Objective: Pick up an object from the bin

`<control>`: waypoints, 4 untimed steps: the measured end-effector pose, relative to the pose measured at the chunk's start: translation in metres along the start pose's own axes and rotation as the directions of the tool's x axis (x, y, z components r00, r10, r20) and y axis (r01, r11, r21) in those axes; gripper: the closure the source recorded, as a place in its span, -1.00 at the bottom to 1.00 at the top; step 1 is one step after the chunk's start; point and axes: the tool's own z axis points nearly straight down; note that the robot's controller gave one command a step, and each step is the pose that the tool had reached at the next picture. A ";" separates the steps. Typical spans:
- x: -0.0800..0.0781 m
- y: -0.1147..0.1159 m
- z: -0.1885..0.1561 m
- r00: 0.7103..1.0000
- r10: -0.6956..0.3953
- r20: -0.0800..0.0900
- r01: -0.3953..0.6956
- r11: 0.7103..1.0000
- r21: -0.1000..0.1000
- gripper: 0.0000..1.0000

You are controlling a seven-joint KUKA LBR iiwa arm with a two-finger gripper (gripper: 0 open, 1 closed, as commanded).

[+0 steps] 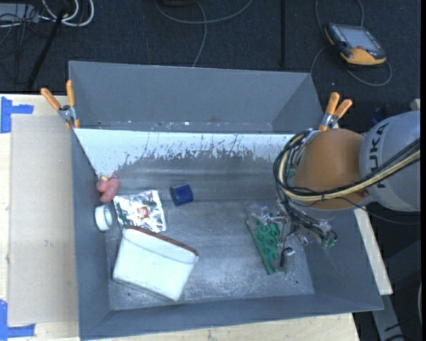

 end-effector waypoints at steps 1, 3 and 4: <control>0.000 -0.002 -0.006 1.000 0.001 -0.008 -0.001 1.000 0.001 1.00; -0.048 -0.003 -0.079 0.994 0.109 0.000 -0.109 0.994 0.000 1.00; -0.049 -0.004 -0.081 0.994 0.110 0.003 -0.110 0.994 0.001 -1.00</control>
Offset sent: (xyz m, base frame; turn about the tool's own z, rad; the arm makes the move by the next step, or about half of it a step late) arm 0.0000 0.0000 0.0000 0.0000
